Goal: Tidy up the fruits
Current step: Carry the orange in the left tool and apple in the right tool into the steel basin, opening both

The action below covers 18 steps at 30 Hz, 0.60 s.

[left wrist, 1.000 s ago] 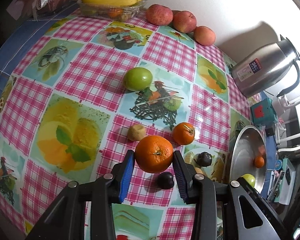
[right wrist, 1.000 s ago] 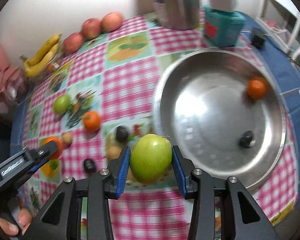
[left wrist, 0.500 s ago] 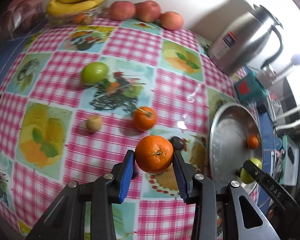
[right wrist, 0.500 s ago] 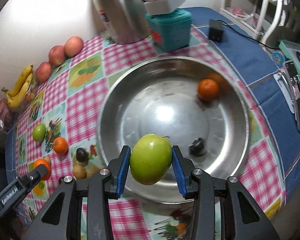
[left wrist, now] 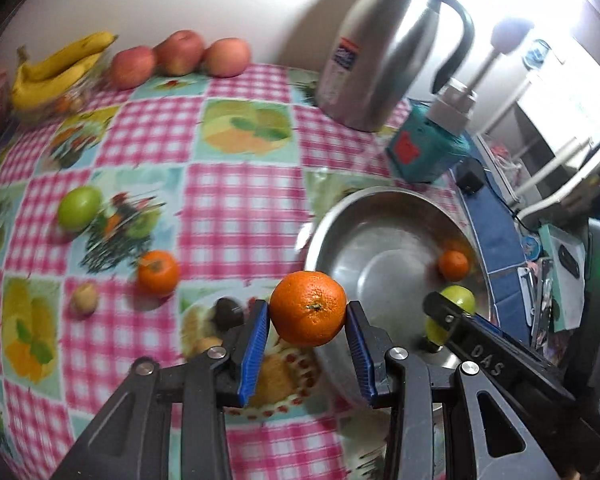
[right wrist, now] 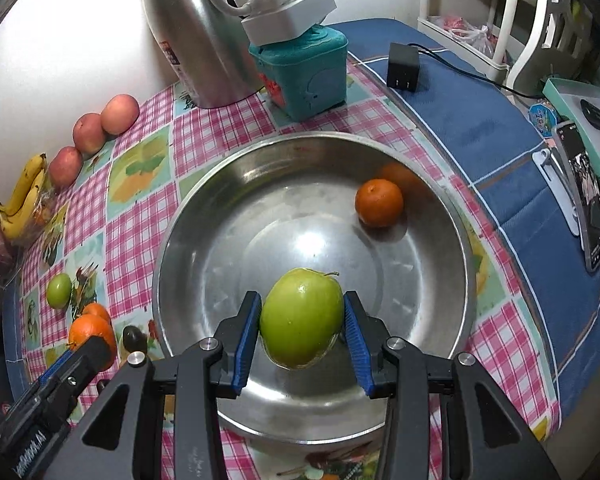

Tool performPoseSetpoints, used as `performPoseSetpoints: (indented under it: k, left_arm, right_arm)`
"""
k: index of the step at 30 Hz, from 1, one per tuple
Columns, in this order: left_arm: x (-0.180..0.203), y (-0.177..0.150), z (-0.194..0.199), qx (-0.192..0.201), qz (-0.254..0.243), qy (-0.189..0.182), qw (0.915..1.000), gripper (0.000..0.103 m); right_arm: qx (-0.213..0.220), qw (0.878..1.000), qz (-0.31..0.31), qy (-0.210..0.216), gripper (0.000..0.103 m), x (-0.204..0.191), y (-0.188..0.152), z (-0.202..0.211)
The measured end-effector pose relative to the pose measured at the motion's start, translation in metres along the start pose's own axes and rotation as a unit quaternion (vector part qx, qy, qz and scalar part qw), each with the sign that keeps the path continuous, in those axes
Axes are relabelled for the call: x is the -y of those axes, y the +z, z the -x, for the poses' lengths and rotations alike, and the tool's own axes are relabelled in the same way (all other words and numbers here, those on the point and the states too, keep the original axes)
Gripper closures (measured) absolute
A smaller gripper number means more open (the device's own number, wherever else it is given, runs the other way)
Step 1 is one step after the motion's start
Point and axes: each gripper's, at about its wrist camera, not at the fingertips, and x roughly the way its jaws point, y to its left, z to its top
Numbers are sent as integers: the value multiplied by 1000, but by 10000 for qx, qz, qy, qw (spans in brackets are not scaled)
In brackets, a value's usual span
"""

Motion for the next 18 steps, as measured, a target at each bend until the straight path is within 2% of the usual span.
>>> performPoseSetpoints:
  k: [8, 18]
  left_arm:
    - [30, 8, -22, 106, -452, 29, 9989, 62]
    - [46, 15, -51, 3, -673, 96, 9977, 62]
  right_arm:
    - [241, 9997, 10, 44, 60, 3, 9, -6]
    - [382, 9991, -182, -49, 60, 23, 25, -17]
